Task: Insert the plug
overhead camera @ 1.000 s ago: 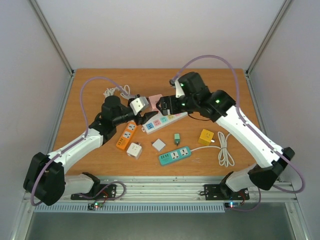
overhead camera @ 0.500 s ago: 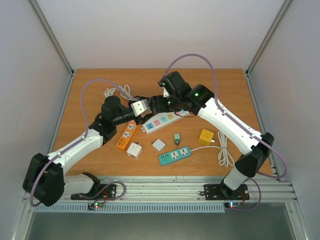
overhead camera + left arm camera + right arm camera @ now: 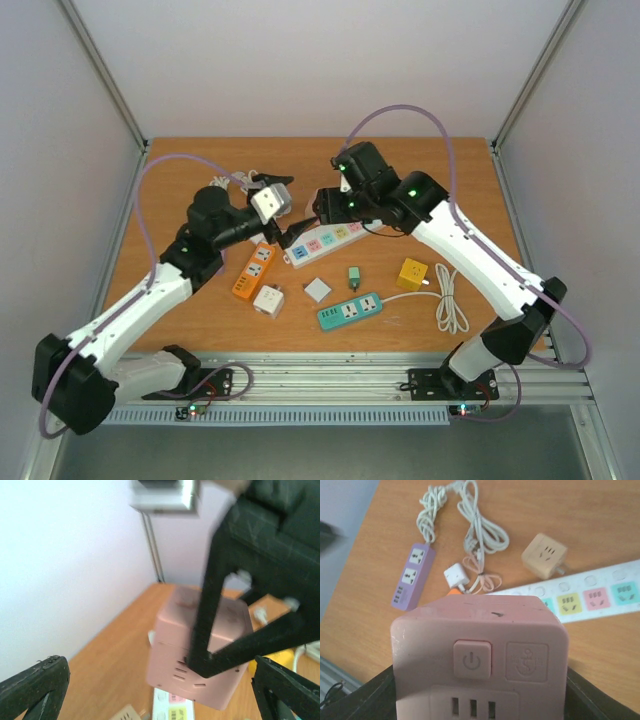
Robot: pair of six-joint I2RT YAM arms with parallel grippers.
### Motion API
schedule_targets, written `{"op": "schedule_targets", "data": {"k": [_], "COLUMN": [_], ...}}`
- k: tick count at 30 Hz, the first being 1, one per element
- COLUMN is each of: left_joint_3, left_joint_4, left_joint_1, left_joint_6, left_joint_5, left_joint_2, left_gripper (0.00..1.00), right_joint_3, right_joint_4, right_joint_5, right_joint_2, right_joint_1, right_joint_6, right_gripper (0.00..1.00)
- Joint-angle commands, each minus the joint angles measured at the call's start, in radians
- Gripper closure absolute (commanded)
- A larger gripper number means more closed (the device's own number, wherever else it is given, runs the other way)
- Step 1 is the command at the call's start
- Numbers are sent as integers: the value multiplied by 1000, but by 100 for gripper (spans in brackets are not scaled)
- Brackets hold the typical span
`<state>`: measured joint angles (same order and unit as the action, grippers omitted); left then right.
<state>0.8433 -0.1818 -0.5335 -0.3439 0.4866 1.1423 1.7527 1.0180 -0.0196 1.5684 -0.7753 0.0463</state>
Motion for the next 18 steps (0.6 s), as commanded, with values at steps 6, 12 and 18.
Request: {"op": "schedule_targets", "data": {"k": [6, 12, 18], "left_joint_3": [213, 306, 224], "left_joint_4": [427, 780, 764], "left_joint_1": [3, 7, 9], "left_joint_6": [495, 635, 647], "left_joint_5": [-457, -430, -435], "left_joint_2": [-203, -274, -387], "left_gripper": [0, 1, 1], "right_joint_3": [-86, -161, -205], "right_joint_4": [-19, -52, -77], "right_joint_5": [72, 138, 170], "right_joint_2": [-157, -174, -139], "right_joint_1": [170, 295, 409], "right_joint_6": [-179, -248, -261], "right_gripper": [58, 55, 54]}}
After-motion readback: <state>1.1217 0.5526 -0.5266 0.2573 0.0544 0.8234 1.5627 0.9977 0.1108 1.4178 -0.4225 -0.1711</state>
